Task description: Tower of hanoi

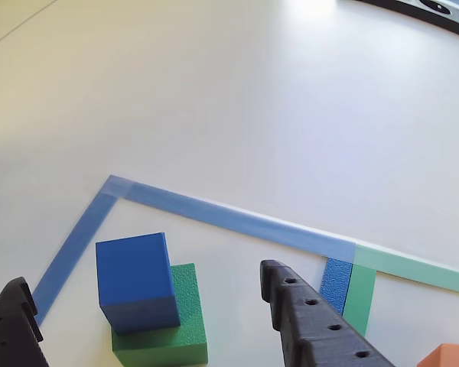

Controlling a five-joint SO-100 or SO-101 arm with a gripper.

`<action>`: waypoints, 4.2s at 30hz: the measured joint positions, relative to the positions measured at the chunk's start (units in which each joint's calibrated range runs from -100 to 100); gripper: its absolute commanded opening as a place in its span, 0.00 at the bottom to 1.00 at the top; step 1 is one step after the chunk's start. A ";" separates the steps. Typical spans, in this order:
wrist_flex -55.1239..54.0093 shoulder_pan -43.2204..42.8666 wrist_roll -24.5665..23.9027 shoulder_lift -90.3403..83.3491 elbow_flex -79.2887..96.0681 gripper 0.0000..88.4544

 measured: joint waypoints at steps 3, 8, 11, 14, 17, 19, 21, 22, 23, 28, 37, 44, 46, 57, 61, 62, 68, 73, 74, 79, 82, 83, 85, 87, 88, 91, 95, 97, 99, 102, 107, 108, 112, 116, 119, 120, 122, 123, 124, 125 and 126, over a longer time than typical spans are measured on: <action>0.00 -0.30 0.00 0.76 -0.52 0.37; 0.00 -1.80 -0.75 0.76 -0.60 0.36; 0.00 -1.90 -0.75 0.76 -0.60 0.36; -0.16 -2.10 -0.75 0.76 -0.60 0.35; -0.32 -2.50 -0.75 1.51 -1.03 0.33; -0.32 -2.50 -0.57 2.19 -1.55 0.31; -0.32 -2.50 0.00 2.69 -1.98 0.30; -0.32 -2.50 0.00 2.77 -2.06 0.30; -0.32 -2.70 -0.19 3.03 -2.24 0.28; -0.32 -3.69 -0.75 3.61 -2.49 0.23; -1.04 -3.69 -0.75 3.70 -2.84 0.13; -2.23 -4.39 -0.75 5.21 -3.70 0.08; -2.23 -4.39 -0.75 5.21 -3.70 0.06; -2.23 -4.89 -0.94 5.55 -4.56 0.00; -2.23 -4.89 -0.94 5.55 -4.73 0.00; -2.23 -4.89 -0.94 5.55 -4.90 0.00; 8.37 -4.89 -0.57 -2.44 -5.85 0.00; 32.22 -3.49 0.00 -17.07 -14.62 0.00; 37.48 -2.70 0.00 -19.42 -17.02 0.00; 65.07 1.80 0.00 -25.39 -32.93 0.00; 82.54 4.99 0.00 -25.81 -45.40 0.00; 88.60 6.29 0.00 -25.81 -50.04 0.00; 100.24 9.09 0.00 -25.89 -59.59 0.00; 111.40 12.08 0.00 -25.89 -69.13 0.00; 116.35 13.58 0.00 -25.89 -73.95 0.00; 128.63 18.57 0.00 -25.14 -87.45 0.00; 136.84 23.76 0.00 -24.04 -98.54 0.00; 137.72 26.76 0.00 -24.21 -100.09 0.00; 138.68 29.86 0.00 -24.21 -100.52 0.00; 139.00 32.45 0.00 -24.38 -100.69 0.00; 139.00 36.55 0.00 -26.06 -100.09 0.00; 139.00 37.44 0.00 -26.82 -99.05 0.00; 139.07 41.44 0.00 -29.84 -94.75 0.00; 139.15 44.83 0.00 -33.21 -90.11 0.00; 139.15 46.93 0.00 -36.07 -87.53 0.00; 139.15 47.63 0.00 -36.91 -86.84 0.00; 139.15 48.83 0.00 -38.42 -85.21 0.00; 139.15 49.53 0.00 -39.01 -84.44 0.00; 139.15 50.12 0.00 -39.26 -83.75 0.00; 139.15 50.72 0.00 -39.26 -83.32 0.00; 139.15 51.22 0.00 -39.26 -82.80 0.00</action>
